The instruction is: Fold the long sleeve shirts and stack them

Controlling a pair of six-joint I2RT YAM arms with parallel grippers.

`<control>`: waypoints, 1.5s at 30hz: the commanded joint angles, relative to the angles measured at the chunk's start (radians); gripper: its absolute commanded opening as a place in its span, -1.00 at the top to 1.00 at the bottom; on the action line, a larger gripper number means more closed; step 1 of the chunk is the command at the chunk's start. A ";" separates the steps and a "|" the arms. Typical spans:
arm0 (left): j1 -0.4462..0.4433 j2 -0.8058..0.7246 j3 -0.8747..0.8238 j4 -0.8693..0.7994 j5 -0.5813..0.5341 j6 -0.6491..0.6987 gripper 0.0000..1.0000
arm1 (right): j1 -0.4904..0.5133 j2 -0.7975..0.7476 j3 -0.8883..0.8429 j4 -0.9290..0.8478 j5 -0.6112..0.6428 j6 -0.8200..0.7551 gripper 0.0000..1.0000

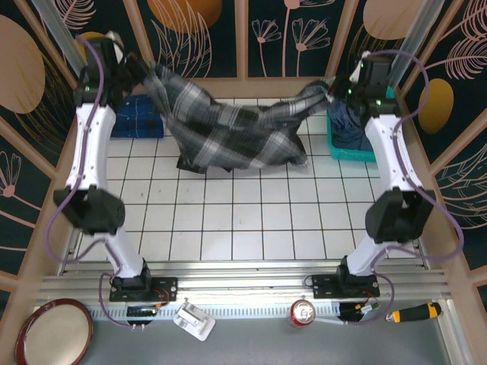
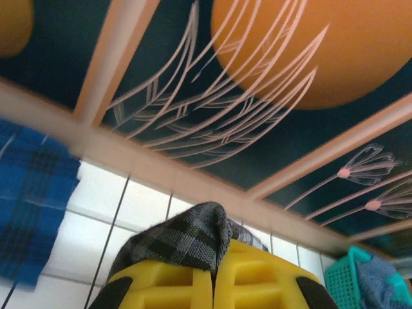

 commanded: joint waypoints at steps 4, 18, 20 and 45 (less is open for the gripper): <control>0.009 0.050 0.448 -0.177 0.036 0.038 1.00 | -0.019 -0.042 0.267 -0.075 0.043 0.030 1.00; 0.009 -0.884 -1.342 0.149 -0.296 -0.063 -0.98 | 0.152 -0.848 -1.244 0.099 0.065 0.234 -0.36; 0.009 -0.860 -1.382 0.102 -0.333 -0.076 -0.98 | 0.155 -0.894 -1.279 0.017 0.094 0.243 -0.50; -0.161 0.068 -0.716 0.160 -0.242 0.088 -0.98 | 0.539 0.085 -0.707 0.181 0.232 -0.081 -0.39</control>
